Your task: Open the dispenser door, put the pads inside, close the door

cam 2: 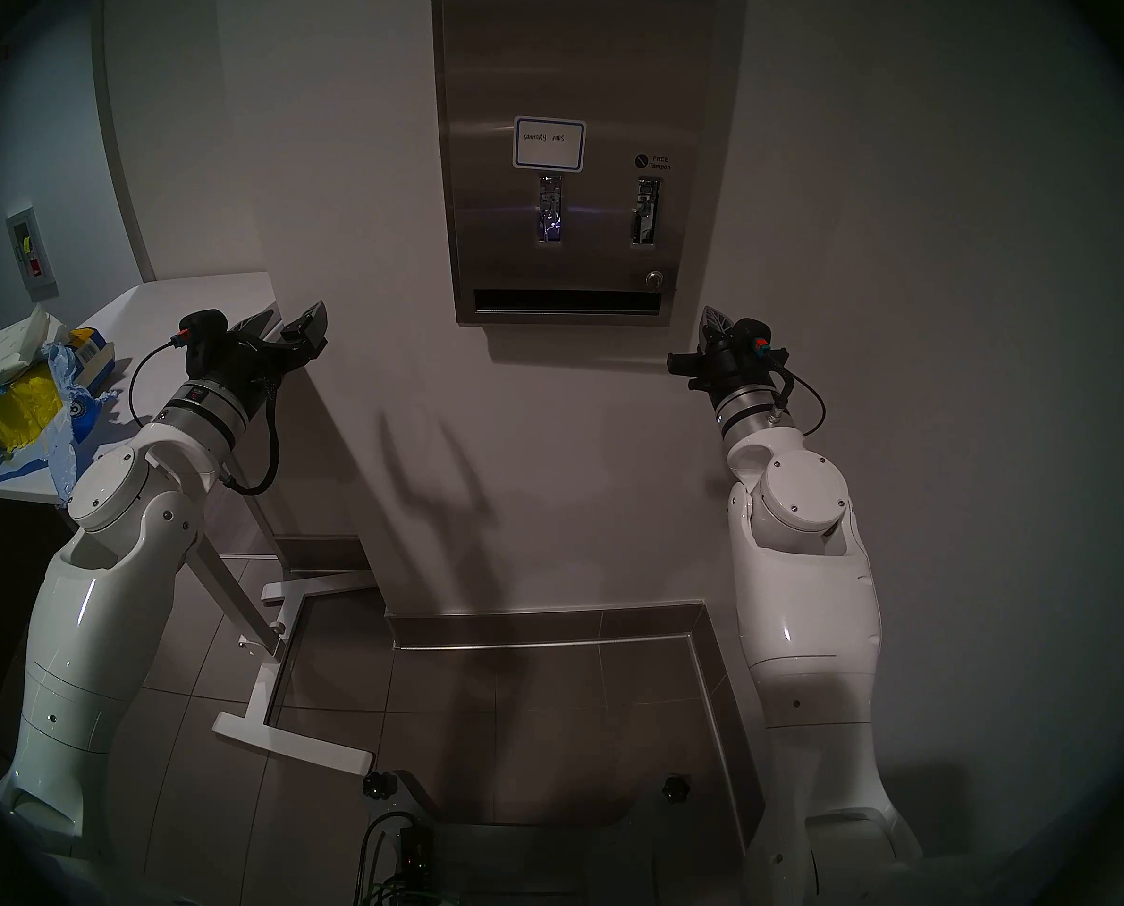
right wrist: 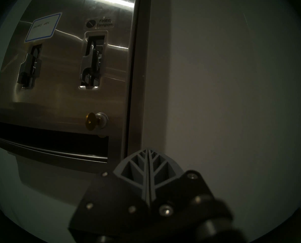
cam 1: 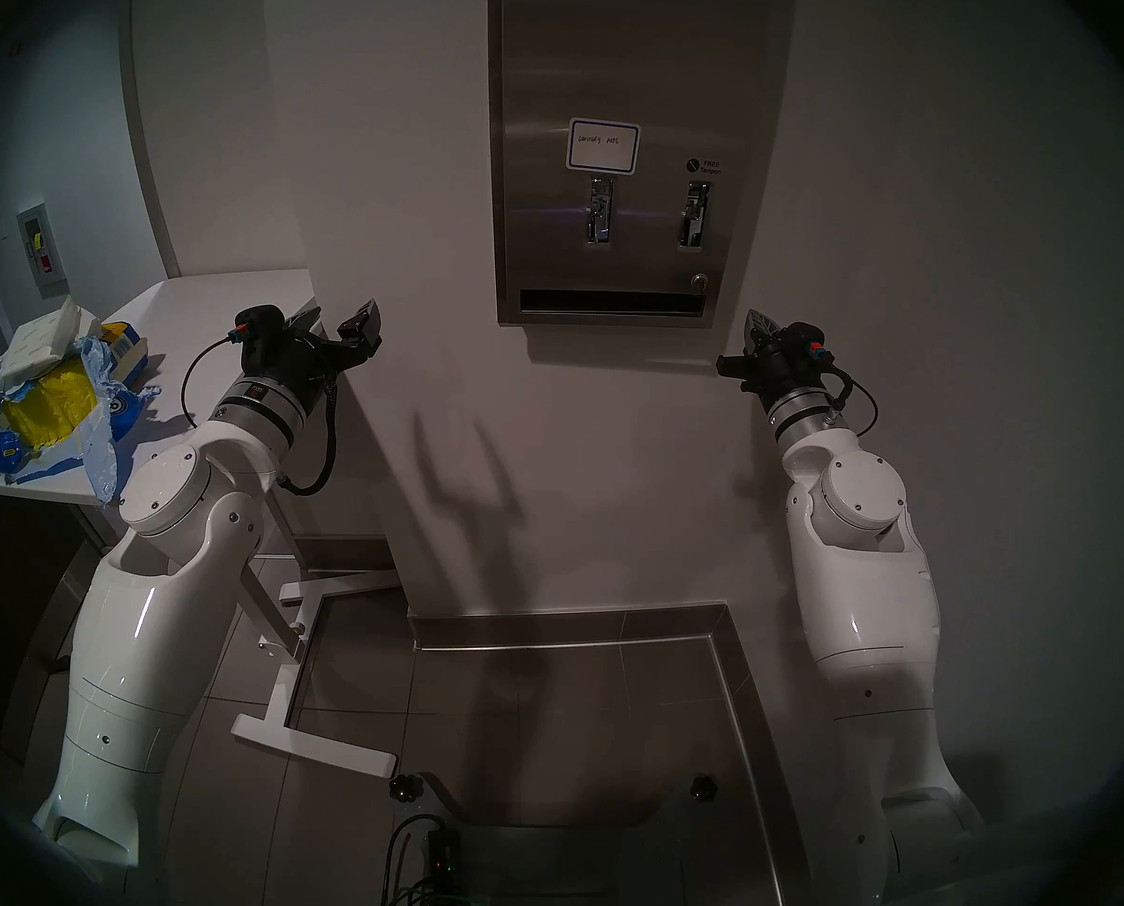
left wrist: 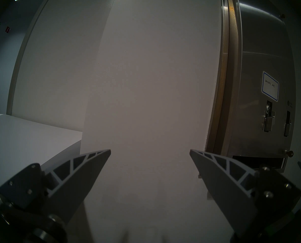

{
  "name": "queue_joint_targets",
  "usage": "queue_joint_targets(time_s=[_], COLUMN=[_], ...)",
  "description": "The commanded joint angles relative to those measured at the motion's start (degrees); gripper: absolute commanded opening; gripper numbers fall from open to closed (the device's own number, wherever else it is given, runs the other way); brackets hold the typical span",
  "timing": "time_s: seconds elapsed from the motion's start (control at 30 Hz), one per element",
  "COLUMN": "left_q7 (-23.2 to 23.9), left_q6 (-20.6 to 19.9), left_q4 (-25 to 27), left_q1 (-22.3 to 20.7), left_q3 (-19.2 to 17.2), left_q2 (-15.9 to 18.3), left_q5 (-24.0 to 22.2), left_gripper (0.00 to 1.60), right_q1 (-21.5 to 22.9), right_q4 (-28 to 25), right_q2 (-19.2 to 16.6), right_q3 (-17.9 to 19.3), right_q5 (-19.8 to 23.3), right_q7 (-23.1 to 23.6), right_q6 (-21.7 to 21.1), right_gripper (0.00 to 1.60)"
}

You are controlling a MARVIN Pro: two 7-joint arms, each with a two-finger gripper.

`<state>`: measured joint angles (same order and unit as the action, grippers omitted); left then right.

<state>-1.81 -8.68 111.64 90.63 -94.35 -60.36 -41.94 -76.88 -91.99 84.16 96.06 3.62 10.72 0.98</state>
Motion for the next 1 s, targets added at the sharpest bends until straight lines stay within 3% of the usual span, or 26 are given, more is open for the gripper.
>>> queue_joint_targets(time_s=[0.0,0.73,0.97], left_q7=[0.0,0.1,0.1], left_q6=[0.6,0.6,0.6], left_q4=[1.4,1.4,1.4], left_q1=[-1.5,-1.5,-1.5], left_q3=[-0.6,-0.6,-0.6], left_q2=[0.1,0.1,0.1], left_q5=[0.0,0.0,0.0], left_gripper=[1.6,1.6,1.6], right_q1=[5.7,13.6,14.2], right_q4=[1.5,13.4,14.7], right_q2=[-1.1,-3.9,-6.0], right_q3=[0.0,-0.7,-2.5], right_q5=[0.2,1.3,1.6], right_q7=[0.8,6.7,11.9], right_q6=[2.8,8.0,10.0], right_gripper=[0.0,0.0,0.0])
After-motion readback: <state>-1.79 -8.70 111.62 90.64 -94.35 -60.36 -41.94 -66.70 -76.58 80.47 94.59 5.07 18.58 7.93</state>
